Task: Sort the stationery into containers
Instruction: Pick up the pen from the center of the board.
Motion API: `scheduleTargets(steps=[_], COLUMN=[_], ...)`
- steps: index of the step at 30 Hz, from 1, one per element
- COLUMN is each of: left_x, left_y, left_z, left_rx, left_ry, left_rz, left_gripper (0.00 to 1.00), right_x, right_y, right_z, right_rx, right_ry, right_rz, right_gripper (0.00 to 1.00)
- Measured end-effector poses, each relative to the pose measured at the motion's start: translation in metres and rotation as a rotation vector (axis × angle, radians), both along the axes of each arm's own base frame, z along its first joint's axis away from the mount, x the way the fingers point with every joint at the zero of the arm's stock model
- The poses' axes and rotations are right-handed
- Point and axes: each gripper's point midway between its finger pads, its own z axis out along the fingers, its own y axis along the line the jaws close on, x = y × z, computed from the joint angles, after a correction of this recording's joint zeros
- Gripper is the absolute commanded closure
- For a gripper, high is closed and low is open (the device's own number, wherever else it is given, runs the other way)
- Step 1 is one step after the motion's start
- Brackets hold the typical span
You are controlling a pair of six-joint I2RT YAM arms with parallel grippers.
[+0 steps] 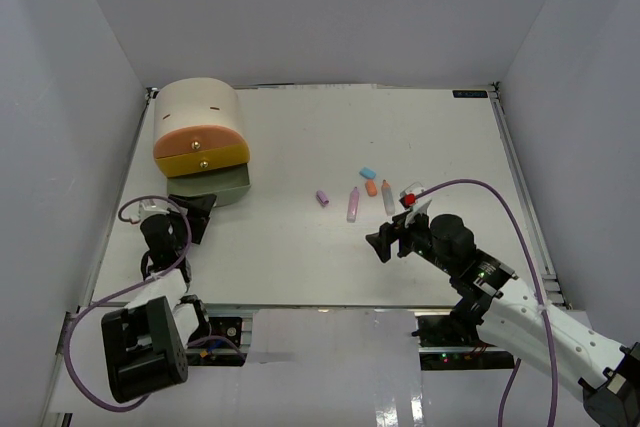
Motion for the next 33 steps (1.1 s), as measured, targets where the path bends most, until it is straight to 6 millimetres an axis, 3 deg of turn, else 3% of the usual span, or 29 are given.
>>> scheduleTargets(steps=[2, 7, 12, 17, 24, 33], left_x=[-0.003, -0.004, 0.007, 0.008, -0.004, -0.008], left_y=[0.000, 0.003, 0.010, 0.003, -0.025, -0.028], left_z=[-0.001, 0.007, 0.051, 0.092, 0.091, 0.085], left_rx=[0.000, 0.038, 0.195, 0.359, 0.496, 0.523], left_ry=[0.030, 0.126, 0.143, 0.075, 0.043, 0.056], left_rz=[0.004, -0.019, -0.093, -0.174, -0.311, -0.336], left_gripper=[0.02, 0.02, 0.02, 0.02, 0.02, 0.02], right_x=[0.001, 0.011, 0.029, 0.052, 0.077, 0.103], right_y=[-0.003, -0.013, -0.031, -0.058, -0.114, -0.115], right_z=[-0.002, 0.000, 0.003, -0.011, -0.048, -0.082], right_rx=[-0.008, -0.033, -0.084, -0.163, -0.210, -0.275], right_ry=[0.013, 0.045, 0.092, 0.196, 0.380, 0.533], right_rz=[-0.018, -0.120, -0.296, -0.503, -0.781, -0.873], right_gripper=[0.10, 0.10, 0.10, 0.06, 0.00, 0.16])
